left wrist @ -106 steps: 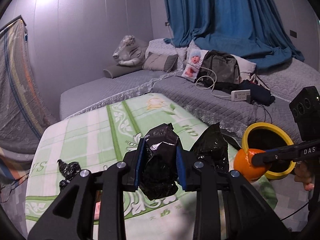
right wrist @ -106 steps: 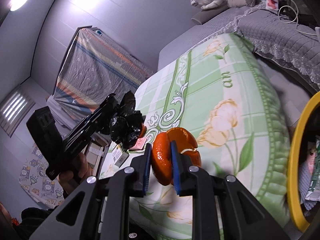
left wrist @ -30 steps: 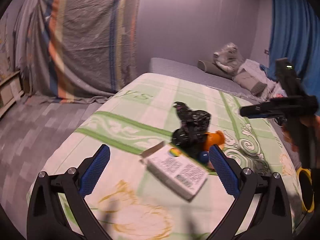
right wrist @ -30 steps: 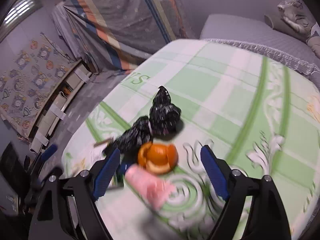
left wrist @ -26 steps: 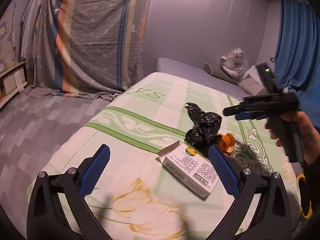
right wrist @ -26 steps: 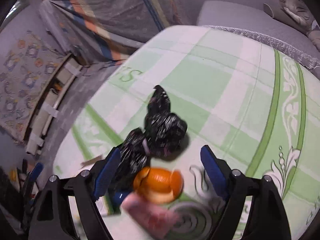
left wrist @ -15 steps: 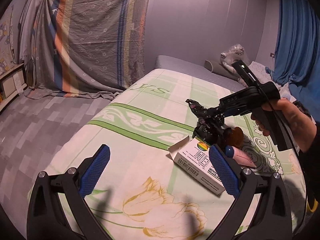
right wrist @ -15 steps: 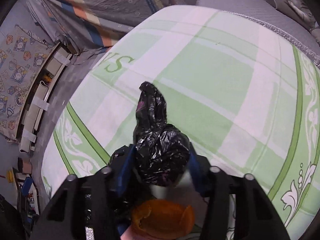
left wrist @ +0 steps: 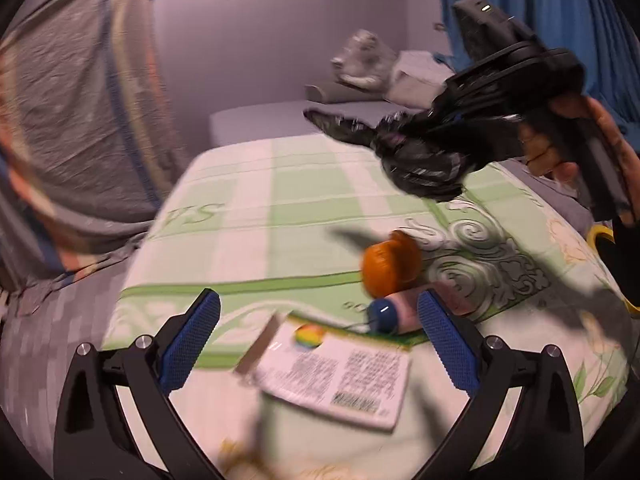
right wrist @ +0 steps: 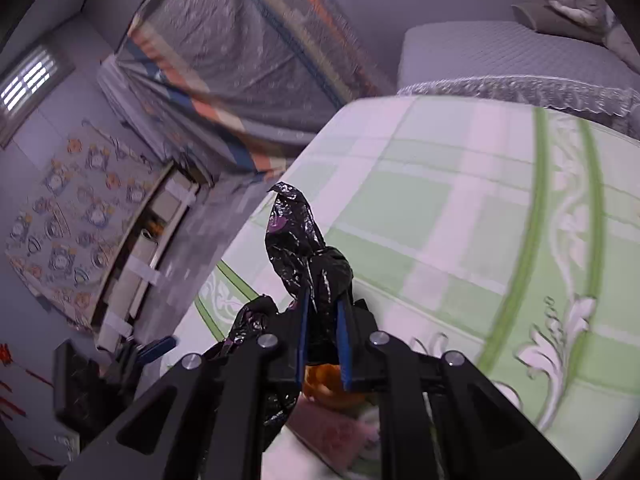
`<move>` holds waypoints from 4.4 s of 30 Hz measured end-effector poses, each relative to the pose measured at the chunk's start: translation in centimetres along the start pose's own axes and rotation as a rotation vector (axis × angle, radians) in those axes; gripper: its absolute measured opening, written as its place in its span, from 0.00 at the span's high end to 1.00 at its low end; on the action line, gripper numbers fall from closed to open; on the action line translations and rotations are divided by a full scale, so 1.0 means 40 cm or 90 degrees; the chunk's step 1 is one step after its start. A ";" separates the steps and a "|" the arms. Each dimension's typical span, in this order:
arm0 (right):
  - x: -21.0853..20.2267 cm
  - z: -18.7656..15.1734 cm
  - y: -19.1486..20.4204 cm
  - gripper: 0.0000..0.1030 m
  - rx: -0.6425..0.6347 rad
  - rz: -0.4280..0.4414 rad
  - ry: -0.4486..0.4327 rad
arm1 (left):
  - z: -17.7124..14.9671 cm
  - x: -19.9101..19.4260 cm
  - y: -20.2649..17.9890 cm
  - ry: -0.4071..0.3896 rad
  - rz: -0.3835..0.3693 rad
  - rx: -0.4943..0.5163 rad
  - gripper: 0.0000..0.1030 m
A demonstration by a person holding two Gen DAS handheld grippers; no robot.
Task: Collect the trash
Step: 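Return to the bed and grasp a black plastic bag with the right gripper, then grasp the orange peel with the left gripper while the right gripper holds the bag, then carry the bag and peel over the bin and open both grippers, then move both grippers back over the trash on the mattress, then grasp the pink tube with blue cap with the right gripper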
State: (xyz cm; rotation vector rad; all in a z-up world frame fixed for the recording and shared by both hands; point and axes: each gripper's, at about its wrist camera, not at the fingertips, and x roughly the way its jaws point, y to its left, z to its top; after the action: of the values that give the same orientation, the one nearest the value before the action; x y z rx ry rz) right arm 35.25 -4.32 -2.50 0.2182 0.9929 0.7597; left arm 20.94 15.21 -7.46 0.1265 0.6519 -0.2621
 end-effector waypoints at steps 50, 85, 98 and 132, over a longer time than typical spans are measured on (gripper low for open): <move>-0.932 -0.787 -0.424 0.88 0.296 -0.542 -0.371 | 0.286 0.117 -0.962 0.033 -0.406 0.207 0.68; -0.185 -0.465 0.121 0.60 -0.375 -0.141 -0.034 | 0.011 -0.170 -0.186 -0.127 0.007 -0.154 0.21; 0.190 -0.314 0.215 0.60 -0.481 -0.116 0.210 | -0.167 -0.231 0.128 -0.089 0.125 -0.295 0.21; -0.006 -0.229 0.061 0.66 -0.327 0.007 0.051 | -0.048 0.033 0.017 0.248 0.141 -0.322 0.19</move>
State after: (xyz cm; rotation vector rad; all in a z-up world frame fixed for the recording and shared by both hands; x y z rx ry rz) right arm 26.51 -4.22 -6.14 -0.2540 0.8401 1.0121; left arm 21.03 15.97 -9.77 -0.2423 1.0633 0.1514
